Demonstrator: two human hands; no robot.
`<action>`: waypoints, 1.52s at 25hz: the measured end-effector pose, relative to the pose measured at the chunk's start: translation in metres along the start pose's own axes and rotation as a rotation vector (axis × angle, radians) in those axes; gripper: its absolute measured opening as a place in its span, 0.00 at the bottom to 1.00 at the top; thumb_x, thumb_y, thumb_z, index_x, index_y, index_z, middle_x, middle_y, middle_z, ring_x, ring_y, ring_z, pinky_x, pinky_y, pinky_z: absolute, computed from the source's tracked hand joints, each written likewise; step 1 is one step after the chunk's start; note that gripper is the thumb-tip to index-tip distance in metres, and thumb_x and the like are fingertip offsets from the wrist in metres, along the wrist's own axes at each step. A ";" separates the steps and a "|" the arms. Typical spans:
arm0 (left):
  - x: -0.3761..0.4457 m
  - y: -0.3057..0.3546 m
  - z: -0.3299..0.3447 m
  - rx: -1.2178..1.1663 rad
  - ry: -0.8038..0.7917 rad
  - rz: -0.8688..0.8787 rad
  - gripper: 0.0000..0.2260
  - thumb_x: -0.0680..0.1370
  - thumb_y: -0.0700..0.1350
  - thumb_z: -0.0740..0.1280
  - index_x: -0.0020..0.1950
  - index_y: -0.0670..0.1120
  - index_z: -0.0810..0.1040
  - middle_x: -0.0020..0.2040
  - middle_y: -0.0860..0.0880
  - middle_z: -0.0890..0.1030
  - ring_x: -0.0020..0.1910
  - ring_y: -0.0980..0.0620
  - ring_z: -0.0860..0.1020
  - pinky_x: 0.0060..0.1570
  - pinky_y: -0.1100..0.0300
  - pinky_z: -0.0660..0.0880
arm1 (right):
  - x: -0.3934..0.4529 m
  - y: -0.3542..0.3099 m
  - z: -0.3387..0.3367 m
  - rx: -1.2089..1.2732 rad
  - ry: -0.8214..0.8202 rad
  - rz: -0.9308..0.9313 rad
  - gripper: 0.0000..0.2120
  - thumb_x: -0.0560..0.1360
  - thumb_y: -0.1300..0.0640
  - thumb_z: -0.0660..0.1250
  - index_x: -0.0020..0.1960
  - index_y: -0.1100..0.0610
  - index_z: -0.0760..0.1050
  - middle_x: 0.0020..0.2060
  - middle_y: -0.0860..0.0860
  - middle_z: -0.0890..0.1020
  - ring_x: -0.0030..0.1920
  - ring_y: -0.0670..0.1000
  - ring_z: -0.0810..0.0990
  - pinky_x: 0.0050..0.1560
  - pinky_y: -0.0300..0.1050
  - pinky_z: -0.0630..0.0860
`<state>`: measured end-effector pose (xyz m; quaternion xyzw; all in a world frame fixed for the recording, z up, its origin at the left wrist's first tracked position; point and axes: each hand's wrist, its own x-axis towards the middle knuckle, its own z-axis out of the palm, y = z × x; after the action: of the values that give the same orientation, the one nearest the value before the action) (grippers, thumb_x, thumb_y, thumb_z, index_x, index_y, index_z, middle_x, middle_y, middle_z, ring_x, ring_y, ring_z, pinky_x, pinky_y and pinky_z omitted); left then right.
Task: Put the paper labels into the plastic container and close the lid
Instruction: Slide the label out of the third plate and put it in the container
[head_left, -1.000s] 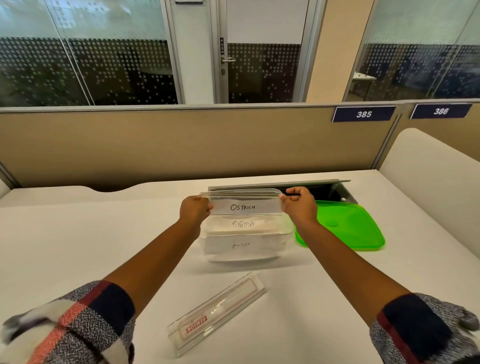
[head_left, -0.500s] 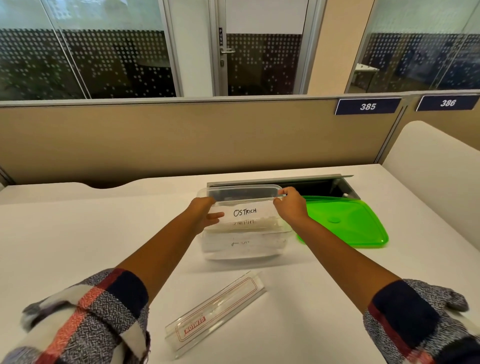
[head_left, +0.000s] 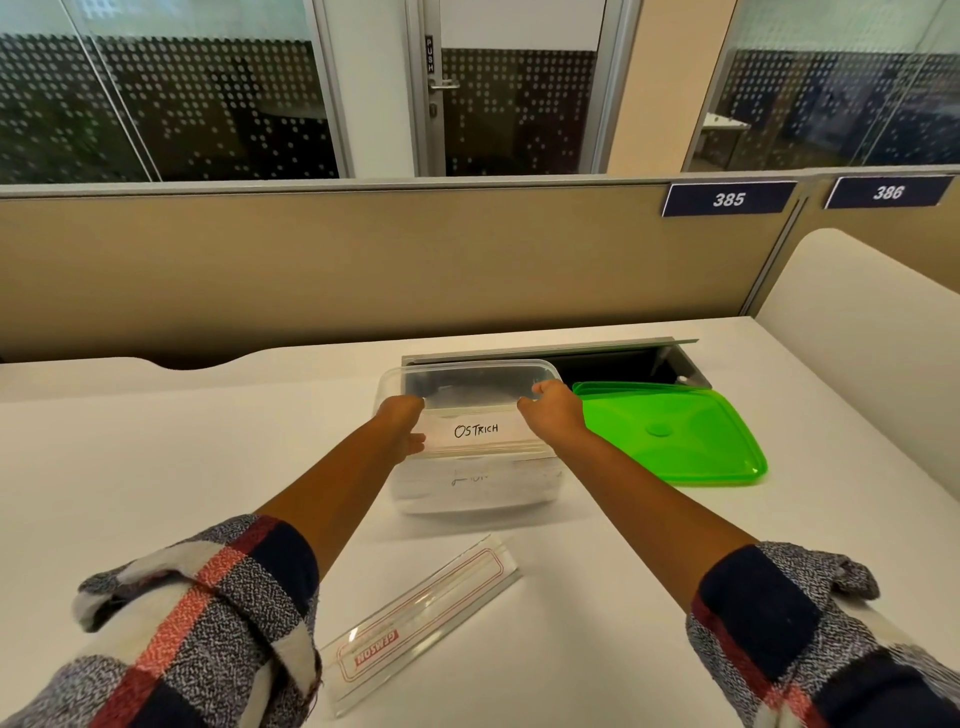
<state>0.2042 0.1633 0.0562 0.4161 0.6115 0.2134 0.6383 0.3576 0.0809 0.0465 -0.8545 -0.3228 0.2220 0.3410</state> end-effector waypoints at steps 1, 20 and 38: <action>0.001 0.001 0.002 0.021 -0.007 0.015 0.19 0.79 0.42 0.60 0.70 0.40 0.63 0.71 0.39 0.67 0.67 0.38 0.70 0.65 0.47 0.70 | 0.000 0.000 0.000 0.007 -0.008 0.004 0.22 0.77 0.57 0.63 0.69 0.63 0.67 0.68 0.59 0.73 0.67 0.60 0.72 0.64 0.48 0.70; -0.084 -0.009 0.003 0.379 0.053 0.463 0.18 0.81 0.43 0.54 0.68 0.38 0.67 0.62 0.38 0.74 0.60 0.40 0.74 0.59 0.52 0.72 | -0.062 -0.001 -0.037 0.145 -0.045 -0.152 0.17 0.76 0.59 0.63 0.64 0.59 0.72 0.62 0.57 0.78 0.61 0.56 0.76 0.60 0.46 0.72; -0.172 -0.185 -0.065 0.237 0.279 0.779 0.19 0.80 0.42 0.58 0.71 0.45 0.65 0.70 0.48 0.70 0.66 0.50 0.70 0.61 0.61 0.67 | -0.162 0.097 -0.003 0.051 -0.130 -0.248 0.18 0.76 0.60 0.64 0.66 0.58 0.69 0.65 0.56 0.75 0.65 0.56 0.74 0.60 0.41 0.70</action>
<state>0.0702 -0.0575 0.0193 0.6534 0.5095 0.4211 0.3690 0.2859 -0.0888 0.0033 -0.7829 -0.4416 0.2413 0.3657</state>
